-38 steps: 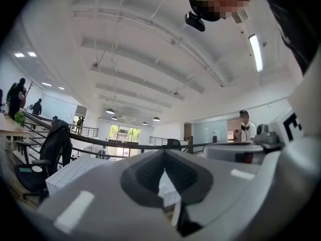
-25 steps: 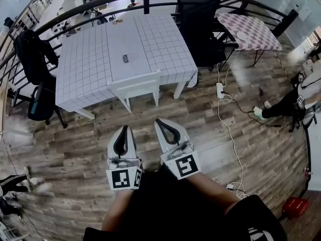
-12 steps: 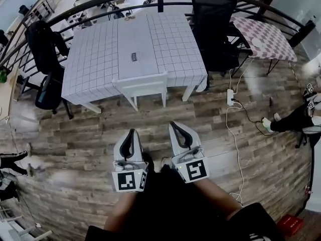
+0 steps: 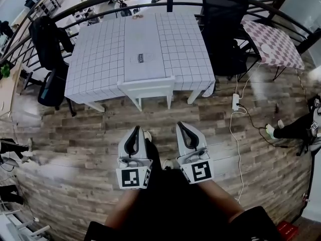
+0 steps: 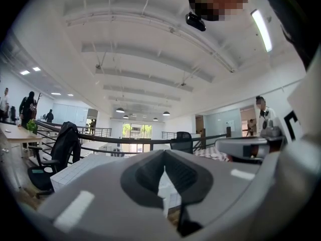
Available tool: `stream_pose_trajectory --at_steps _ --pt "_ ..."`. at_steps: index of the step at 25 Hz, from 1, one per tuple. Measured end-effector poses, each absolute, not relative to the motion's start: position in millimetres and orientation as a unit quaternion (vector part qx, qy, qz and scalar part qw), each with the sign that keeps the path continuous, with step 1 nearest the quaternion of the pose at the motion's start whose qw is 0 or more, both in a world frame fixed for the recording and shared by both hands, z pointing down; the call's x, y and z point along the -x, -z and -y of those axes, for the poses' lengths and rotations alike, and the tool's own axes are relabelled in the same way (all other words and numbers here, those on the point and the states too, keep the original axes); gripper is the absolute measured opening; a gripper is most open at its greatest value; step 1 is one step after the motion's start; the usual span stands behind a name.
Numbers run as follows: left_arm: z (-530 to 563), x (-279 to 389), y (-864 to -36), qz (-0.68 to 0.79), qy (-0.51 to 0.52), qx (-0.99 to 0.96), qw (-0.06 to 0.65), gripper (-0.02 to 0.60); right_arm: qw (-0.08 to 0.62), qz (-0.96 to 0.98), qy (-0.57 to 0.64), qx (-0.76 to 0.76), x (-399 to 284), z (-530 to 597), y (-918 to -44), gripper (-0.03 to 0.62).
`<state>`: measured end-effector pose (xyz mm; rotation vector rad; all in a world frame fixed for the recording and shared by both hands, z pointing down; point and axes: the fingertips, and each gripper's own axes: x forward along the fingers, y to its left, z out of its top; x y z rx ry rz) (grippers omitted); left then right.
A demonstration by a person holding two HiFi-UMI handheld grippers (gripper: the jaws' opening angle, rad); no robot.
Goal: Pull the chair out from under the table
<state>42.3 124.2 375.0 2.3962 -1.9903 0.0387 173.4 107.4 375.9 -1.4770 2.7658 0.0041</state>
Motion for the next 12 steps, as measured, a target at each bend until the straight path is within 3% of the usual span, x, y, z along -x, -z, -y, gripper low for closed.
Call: stream_pose_trajectory --at_steps 12 --pt "-53.7 -10.9 -381.3 0.63 -0.017 -0.776 0.019 0.009 0.0 -0.876 -0.001 0.482 -142.7 -37.1 -377.3 -0.003"
